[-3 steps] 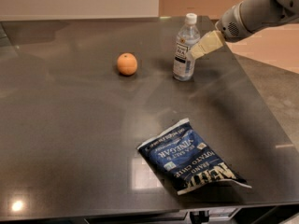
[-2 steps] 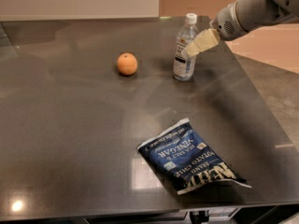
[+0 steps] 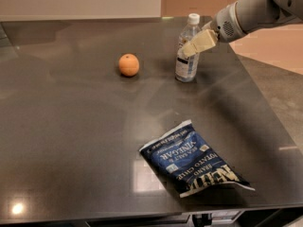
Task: Knock blue plastic bottle over
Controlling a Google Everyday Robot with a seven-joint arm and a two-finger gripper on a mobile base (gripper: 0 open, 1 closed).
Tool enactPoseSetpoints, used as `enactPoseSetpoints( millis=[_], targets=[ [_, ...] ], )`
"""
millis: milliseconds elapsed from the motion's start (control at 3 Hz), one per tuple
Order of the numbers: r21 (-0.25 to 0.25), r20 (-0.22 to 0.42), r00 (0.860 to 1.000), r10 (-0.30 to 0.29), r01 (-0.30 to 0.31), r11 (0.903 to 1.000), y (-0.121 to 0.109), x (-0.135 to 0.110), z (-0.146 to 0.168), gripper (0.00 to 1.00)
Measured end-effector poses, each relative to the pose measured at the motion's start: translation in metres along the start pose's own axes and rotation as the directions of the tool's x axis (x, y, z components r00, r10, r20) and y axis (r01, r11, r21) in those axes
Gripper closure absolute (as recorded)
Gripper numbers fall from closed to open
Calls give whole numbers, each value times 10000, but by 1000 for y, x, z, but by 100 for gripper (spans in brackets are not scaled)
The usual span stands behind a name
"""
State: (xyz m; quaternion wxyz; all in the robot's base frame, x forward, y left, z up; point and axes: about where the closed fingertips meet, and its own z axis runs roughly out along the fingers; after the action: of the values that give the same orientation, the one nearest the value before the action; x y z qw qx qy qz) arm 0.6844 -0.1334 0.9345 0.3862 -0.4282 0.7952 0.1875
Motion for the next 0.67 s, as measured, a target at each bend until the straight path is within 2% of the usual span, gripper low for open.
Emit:
enactPoseSetpoints(
  millis=[667],
  targets=[
    [-536,308,9995,-59,75,9985,22,-7,-5,62]
  ],
)
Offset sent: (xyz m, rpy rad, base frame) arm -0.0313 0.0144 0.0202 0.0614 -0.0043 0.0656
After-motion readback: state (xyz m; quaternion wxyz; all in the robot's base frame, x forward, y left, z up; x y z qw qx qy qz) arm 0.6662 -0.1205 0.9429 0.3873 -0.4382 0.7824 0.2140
